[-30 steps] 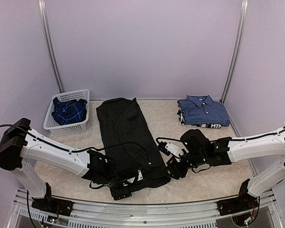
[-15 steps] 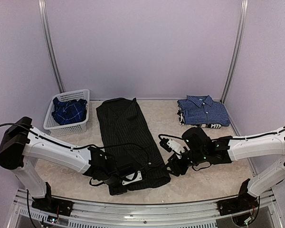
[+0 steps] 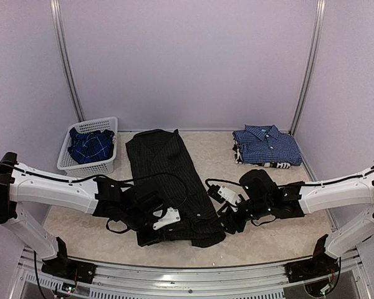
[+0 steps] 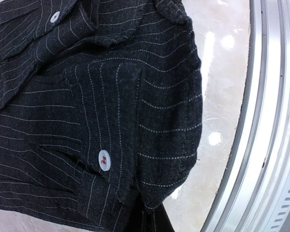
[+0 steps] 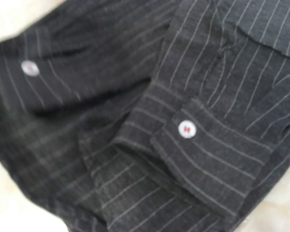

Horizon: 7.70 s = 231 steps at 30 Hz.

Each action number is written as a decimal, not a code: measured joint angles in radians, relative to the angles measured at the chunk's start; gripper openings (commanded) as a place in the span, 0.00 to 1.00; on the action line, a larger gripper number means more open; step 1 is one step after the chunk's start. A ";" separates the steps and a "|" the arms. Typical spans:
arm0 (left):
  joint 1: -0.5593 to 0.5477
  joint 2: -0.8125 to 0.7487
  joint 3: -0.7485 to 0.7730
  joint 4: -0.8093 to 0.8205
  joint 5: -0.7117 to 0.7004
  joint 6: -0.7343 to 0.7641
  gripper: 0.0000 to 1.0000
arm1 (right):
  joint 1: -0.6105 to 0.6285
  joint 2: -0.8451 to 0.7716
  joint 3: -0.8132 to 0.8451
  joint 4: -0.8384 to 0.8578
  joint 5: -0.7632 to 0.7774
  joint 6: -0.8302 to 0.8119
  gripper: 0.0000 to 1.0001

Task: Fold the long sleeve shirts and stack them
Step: Pick up the rectangle-folded shirt from the center of the board, then fold the rectangle-folded shirt at the center of the board, then smooth out the 2/3-rectangle-folded shirt at the center of the board.

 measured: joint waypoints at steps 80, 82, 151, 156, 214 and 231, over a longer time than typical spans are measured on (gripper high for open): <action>0.241 -0.021 0.051 -0.128 0.333 0.074 0.00 | 0.098 0.127 0.210 -0.350 -0.185 0.107 0.02; 0.262 -0.021 0.065 -0.130 0.335 0.074 0.00 | 0.063 0.138 0.256 -0.373 -0.204 0.095 0.03; 0.735 0.289 0.471 -0.013 0.161 -0.131 0.99 | -0.450 0.787 1.022 -0.490 -0.428 0.053 0.51; 0.679 0.088 0.247 0.180 0.279 -0.220 0.98 | -0.395 0.718 0.906 -0.401 -0.477 0.071 0.49; 0.345 0.185 0.086 0.454 0.041 -0.412 0.93 | -0.420 0.858 1.024 -0.344 -0.255 0.006 0.43; 0.345 0.190 0.086 0.454 0.037 -0.402 0.93 | -0.417 0.910 1.026 -0.380 -0.314 -0.053 0.00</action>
